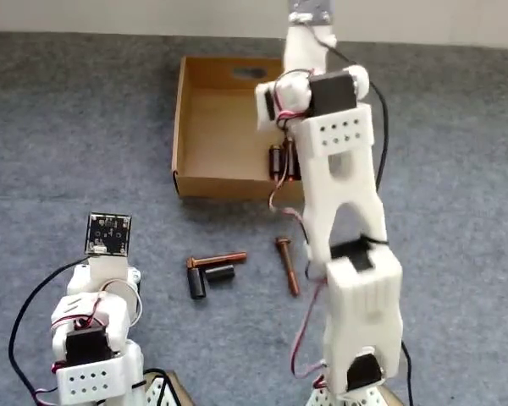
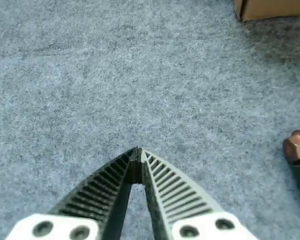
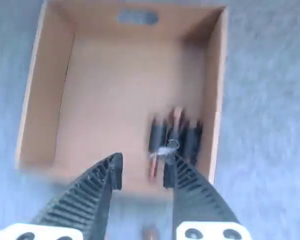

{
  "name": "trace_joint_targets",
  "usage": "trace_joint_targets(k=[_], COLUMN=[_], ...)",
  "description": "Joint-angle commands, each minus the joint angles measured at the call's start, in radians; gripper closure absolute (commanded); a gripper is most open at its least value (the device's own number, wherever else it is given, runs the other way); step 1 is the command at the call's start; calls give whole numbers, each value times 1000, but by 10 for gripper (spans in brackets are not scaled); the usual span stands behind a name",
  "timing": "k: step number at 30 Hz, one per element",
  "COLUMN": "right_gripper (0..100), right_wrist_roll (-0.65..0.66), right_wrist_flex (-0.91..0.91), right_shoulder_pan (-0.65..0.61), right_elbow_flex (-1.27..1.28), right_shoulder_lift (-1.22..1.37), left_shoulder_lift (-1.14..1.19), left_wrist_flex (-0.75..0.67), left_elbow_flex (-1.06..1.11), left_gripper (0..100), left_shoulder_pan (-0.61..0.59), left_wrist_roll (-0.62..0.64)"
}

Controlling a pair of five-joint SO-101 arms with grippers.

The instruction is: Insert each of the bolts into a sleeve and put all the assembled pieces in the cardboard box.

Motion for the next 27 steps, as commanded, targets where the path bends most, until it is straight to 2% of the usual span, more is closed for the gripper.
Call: trace_joint_targets(k=[1,7,13,15,20,27], right_gripper=[872,870,868,855,733,732], right_wrist_roll=[155,356,404,405,405,408], right_wrist_flex=[5,-199,-455,-499,-573,-642], right_shoulder_pan=[-91,-219,-340,-395,-467,-513], right_elbow_flex=[512,1107,1484,1546,1601,1540], right_shoulder_lift=[-321,-659,-806,-805,-733,-561], left_shoulder_lift=[-5,-5,-7,-7,-7,-7], left_wrist_flex=[-17,-21,-25,-34,-77,-114], left_elbow_flex=[18,16,15,13,15,13], left_gripper=[988,987,987,987,986,986], left_shoulder_pan=[18,-22,-58,-99,-159,-229], left_wrist_roll=[-5,-2,-2,0,58,109])
